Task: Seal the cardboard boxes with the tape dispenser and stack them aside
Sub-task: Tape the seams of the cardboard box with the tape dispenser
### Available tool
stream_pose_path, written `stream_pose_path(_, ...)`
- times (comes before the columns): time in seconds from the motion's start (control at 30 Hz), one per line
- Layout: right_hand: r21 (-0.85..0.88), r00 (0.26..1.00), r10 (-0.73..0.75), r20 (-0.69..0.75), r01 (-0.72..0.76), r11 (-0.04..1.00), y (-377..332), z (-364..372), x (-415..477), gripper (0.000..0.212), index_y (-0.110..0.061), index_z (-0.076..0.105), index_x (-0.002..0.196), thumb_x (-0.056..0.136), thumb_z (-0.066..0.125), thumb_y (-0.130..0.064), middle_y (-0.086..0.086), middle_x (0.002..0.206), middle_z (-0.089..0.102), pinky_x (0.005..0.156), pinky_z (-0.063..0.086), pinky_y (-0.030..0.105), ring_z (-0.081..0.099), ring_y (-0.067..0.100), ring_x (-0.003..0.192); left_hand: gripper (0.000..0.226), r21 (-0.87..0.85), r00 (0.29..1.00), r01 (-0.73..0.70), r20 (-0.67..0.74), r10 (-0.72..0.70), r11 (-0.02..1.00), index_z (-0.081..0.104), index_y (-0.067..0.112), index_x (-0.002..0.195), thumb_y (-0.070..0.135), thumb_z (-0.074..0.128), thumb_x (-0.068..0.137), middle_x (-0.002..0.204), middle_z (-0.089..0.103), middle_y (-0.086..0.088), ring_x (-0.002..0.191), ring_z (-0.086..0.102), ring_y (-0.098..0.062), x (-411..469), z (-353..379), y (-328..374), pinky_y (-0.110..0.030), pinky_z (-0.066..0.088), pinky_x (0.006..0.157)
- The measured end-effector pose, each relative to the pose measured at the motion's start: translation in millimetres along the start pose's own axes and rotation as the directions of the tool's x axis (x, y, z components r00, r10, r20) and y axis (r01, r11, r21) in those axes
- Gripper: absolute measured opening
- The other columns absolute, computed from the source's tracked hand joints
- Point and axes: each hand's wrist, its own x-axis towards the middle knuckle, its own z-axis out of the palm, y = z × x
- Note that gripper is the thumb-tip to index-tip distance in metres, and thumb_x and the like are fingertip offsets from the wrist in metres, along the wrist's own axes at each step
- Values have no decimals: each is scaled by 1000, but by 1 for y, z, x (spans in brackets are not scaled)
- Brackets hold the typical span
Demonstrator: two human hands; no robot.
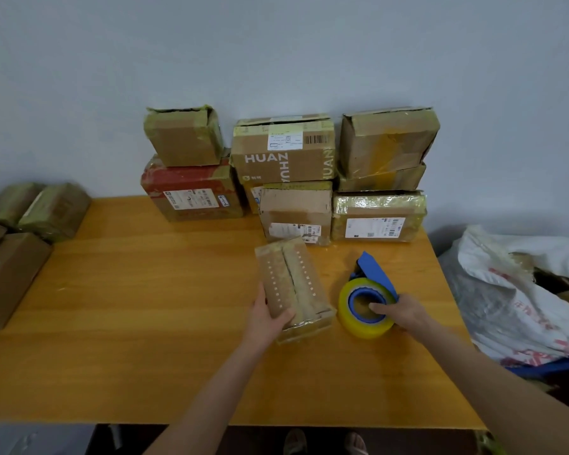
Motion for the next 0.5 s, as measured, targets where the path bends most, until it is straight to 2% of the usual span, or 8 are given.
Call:
stream_pose_path(0.07, -30, 999, -36, -35, 35, 999, 1, 3, 5, 32, -9, 46, 76, 85, 74, -24, 5, 63, 41, 52, 31, 30, 39, 17, 53, 89, -27, 998, -3, 61, 4, 1000, 5, 21, 155, 26, 66, 90, 149, 38, -4, 131, 44, -22, 0, 1, 4, -43, 42, 106)
stream_pose_path(0.13, -20, 997, -65, -41, 64, 998, -4, 4, 8, 33, -12, 43, 71, 81, 74, -14, 6, 64, 41, 53, 33, 33, 40, 18, 55, 82, 23, 994, -15, 107, 13, 1000, 7, 19, 155, 28, 61, 93, 152, 35, -2, 134, 41, -21, 2, 3, 11, -39, 40, 108)
stream_pose_path(0.2, 83, 996, -77, -38, 80, 993, -9, 1, 11, 39, -13, 38, 66, 77, 74, -6, 7, 63, 39, 51, 31, 35, 38, 19, 53, 76, 62, 993, -25, 119, 18, 998, 11, 19, 154, 28, 58, 95, 151, 36, -3, 134, 41, -22, 3, 5, 17, -38, 40, 107)
stream_pose_path(0.23, 141, 996, -85, -35, 89, 986, -13, -2, 11, 35, -12, 41, 67, 75, 75, -4, 7, 65, 42, 52, 33, 35, 41, 19, 53, 74, 55, 992, -25, 122, 19, 998, 13, 20, 154, 28, 58, 95, 151, 37, -3, 133, 42, -21, 2, 6, 18, -39, 40, 107)
stream_pose_path(0.3, 281, 997, -72, 37, 58, 958, -21, -7, 8, 30, -3, 58, 87, 76, 81, -18, 10, 81, 58, 58, 44, 34, 60, 23, 70, 73, 33, 991, -19, 131, 15, 999, 14, 24, 153, 29, 57, 95, 149, 39, -1, 131, 44, -21, 0, 6, 18, -41, 42, 106)
stream_pose_path(0.37, 416, 985, -33, 167, -40, 908, -26, -11, 7, 55, -2, 60, 111, 76, 81, -38, 13, 104, 67, 75, 54, 39, 66, 31, 97, 70, 30, 991, 13, 129, -16, 999, 17, 25, 153, 32, 56, 96, 146, 42, -1, 128, 47, -22, -2, 6, 18, -42, 44, 104)
stream_pose_path(0.43, 483, 969, -65, 238, -60, 873, -29, -13, 3, 58, -5, 62, 118, 76, 80, -40, 15, 108, 70, 87, 56, 45, 67, 34, 99, 64, 46, 991, 76, 108, -80, 996, 22, 23, 151, 36, 54, 96, 143, 45, -3, 124, 50, -24, -4, 8, 18, -42, 48, 99)
stream_pose_path(0.5, 467, 968, -89, 234, -31, 884, -28, -16, 1, 58, -5, 60, 120, 74, 82, -33, 17, 110, 69, 92, 54, 49, 66, 34, 100, 61, 10, 985, 153, 85, -153, 988, 26, 19, 150, 38, 51, 97, 142, 46, -5, 121, 52, -26, -7, 12, 17, -41, 52, 93)
